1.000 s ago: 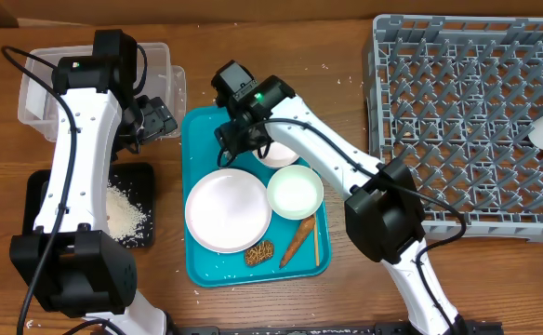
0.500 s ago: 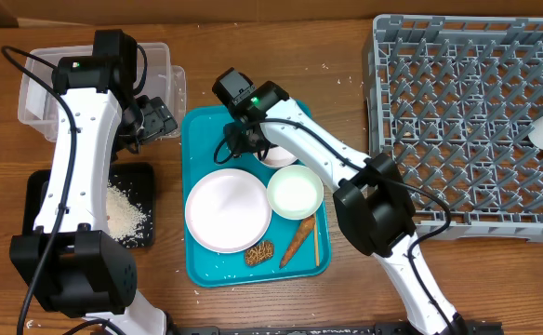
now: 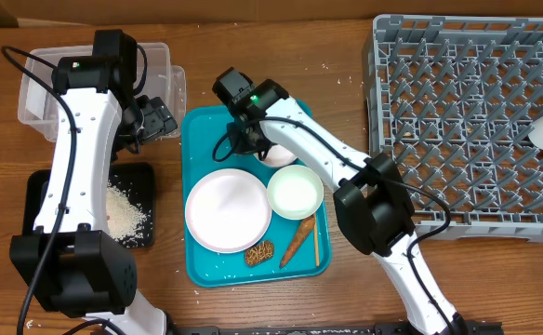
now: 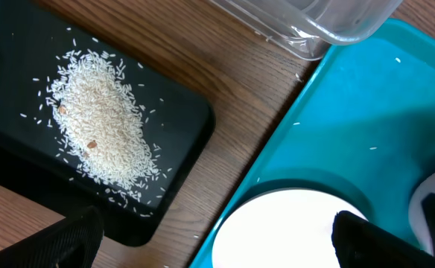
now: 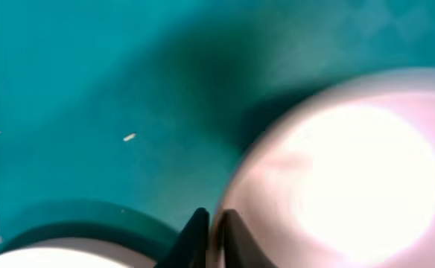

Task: Sort waste into correct bins and load items into the dishwasher
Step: 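Reach the right gripper to the pink bowl and grasp its rim, then carry the pink bowl to the rack and set it down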

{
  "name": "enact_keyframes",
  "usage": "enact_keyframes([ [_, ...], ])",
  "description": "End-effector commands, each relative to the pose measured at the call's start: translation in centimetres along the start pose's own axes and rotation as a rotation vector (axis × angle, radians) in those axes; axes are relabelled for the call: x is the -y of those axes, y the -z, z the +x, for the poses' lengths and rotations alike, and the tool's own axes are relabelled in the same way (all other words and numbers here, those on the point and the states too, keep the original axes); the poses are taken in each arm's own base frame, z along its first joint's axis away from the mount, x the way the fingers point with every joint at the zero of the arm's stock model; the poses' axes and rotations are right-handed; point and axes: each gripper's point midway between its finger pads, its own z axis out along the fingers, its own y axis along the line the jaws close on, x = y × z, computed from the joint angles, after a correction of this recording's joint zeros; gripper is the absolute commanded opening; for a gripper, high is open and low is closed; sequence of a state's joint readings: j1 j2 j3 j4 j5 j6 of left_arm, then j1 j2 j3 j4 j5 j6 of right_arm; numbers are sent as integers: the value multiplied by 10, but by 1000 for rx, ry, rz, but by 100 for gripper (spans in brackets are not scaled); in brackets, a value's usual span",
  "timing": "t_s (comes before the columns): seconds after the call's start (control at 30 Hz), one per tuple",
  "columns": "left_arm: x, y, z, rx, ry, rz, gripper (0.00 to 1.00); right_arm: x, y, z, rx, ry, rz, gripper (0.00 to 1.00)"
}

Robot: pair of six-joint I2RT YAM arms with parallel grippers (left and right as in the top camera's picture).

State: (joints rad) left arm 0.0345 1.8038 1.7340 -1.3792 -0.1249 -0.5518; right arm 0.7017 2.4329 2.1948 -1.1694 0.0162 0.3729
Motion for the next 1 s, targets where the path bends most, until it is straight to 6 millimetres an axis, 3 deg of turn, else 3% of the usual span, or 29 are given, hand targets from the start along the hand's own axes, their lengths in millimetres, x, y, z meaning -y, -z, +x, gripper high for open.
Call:
enact_keyframes([
  [0.0, -2, 0, 0, 6, 15, -11, 100, -7, 34, -25, 88, -7, -26, 4],
  [0.2, -2, 0, 0, 6, 15, -11, 100, -6, 88, -44, 153, -23, -55, 4],
  [0.3, -2, 0, 0, 6, 15, -11, 100, 11, 127, -57, 209, -61, -67, 4],
  [0.37, -2, 0, 0, 6, 15, -11, 100, 35, 158, -68, 255, -108, -73, 4],
  [0.57, -2, 0, 0, 6, 15, -11, 100, 133, 228, -88, 344, -220, -200, 4],
  [0.8, -2, 0, 0, 6, 15, -11, 100, 249, 272, -90, 423, -309, -547, 4],
  [0.97, -2, 0, 0, 6, 15, -11, 100, 350, 289, -68, 507, -458, -603, 4],
])
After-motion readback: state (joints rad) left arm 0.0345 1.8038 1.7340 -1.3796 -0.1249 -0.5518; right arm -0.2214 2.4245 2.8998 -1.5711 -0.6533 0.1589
